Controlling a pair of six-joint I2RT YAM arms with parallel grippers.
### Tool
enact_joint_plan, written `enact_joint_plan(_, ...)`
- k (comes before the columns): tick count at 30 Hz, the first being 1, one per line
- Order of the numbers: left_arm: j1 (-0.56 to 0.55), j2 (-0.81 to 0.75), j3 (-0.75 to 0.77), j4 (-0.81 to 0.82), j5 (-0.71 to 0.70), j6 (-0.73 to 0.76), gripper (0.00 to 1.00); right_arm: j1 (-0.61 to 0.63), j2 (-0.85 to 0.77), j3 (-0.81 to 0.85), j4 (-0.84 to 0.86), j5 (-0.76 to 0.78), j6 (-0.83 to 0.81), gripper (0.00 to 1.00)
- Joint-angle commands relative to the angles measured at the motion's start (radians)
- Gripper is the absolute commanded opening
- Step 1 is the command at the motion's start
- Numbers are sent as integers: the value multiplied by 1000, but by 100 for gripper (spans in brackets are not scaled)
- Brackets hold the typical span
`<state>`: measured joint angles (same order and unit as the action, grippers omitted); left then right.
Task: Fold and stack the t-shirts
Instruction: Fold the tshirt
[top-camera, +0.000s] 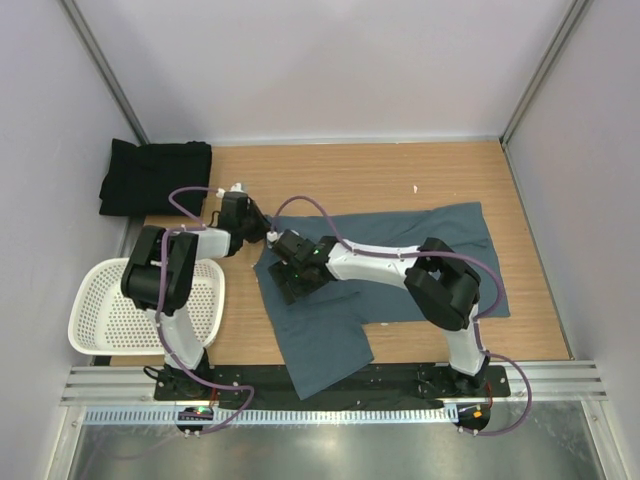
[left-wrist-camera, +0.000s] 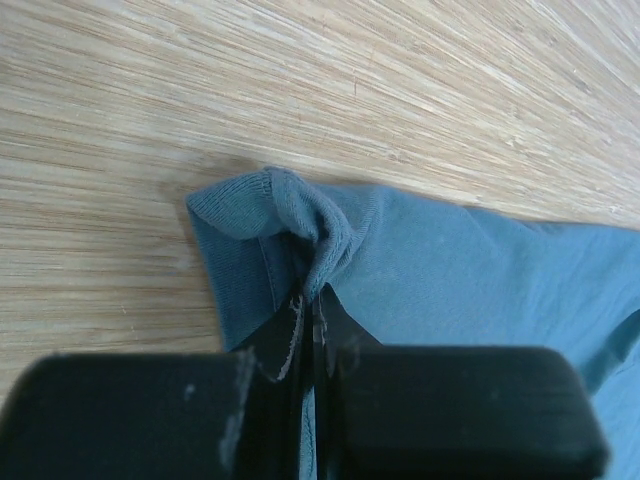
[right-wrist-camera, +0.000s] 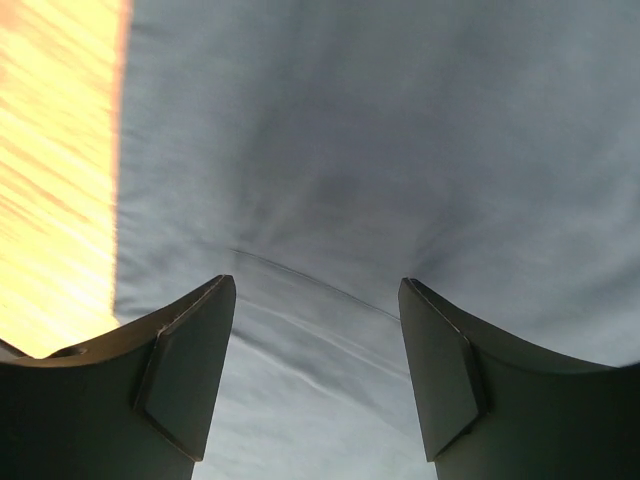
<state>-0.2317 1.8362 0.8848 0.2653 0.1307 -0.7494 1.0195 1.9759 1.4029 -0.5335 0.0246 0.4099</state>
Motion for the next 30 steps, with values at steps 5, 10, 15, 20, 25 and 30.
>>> enact_joint_plan(5,-1,32,34,37,-3,42,0,86,40,80,9,84,-34,68)
enact_joint_plan(10,-1,37,37,35,-3,54,0,109,57,80,-5,127,-29,60)
enact_joint_plan(15,-1,37,39,35,3,58,0,117,84,90,-13,175,-28,40)
enact_joint_plan(20,0,35,37,32,3,67,0,117,92,90,-8,201,-33,22)
enact_joint_plan(25,0,40,46,26,9,71,0,117,75,111,-31,202,-42,4)
enact_joint_plan(30,2,49,69,15,20,76,0,119,-14,84,-66,179,-34,1)
